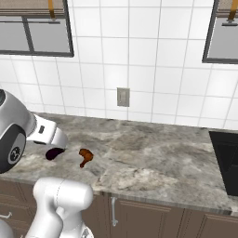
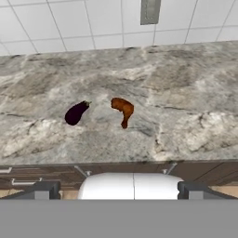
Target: Open the fridge, remove the kiwi, eggplant, and chicken drumstick, and place them on any counter.
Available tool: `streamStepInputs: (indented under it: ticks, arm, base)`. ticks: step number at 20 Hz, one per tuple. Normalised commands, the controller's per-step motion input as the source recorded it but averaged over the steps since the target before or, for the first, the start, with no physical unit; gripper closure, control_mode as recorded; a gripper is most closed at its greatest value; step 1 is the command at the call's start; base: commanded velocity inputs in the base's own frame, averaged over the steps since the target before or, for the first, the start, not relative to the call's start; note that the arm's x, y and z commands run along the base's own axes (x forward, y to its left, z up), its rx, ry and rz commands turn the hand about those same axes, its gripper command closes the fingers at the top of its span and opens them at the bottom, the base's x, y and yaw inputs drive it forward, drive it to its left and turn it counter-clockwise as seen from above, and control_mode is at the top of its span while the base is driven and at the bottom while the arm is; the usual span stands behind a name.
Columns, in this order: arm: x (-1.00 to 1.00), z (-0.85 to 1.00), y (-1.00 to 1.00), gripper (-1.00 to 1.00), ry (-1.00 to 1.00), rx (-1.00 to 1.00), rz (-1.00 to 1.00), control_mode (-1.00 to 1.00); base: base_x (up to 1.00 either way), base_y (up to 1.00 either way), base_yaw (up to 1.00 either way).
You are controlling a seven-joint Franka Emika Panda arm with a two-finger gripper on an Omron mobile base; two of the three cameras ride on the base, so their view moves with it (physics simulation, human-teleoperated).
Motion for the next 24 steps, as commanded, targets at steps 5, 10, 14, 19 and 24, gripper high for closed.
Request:
streamStepInputs:
  ticks: [5,10,14,19,24]
  arm:
    - [-0.01,0.0,0.0,-1.0,0.0,0.0,0.0,1.0]
    - [0.0,0.0,0.0,-1.0,0.0,0.0,0.0,1.0]
    - [0.0,0.0,0.0,-1.0,0.0,0.0,0.0,1.0]
    - [0.0,0.0,0.0,-1.0,0.0,0.0,0.0,1.0]
    - [0.0,0.0,0.0,-1.0,0.0,0.0,0.0,1.0]
  base:
    - [-0.22,0.0,0.0]
    - [-0.78,0.17,0.24]
    - [-0.86,0.36,0.69]
    - [-0.34,0.01,0.98]
    - [-0.01,0.0,1.0]
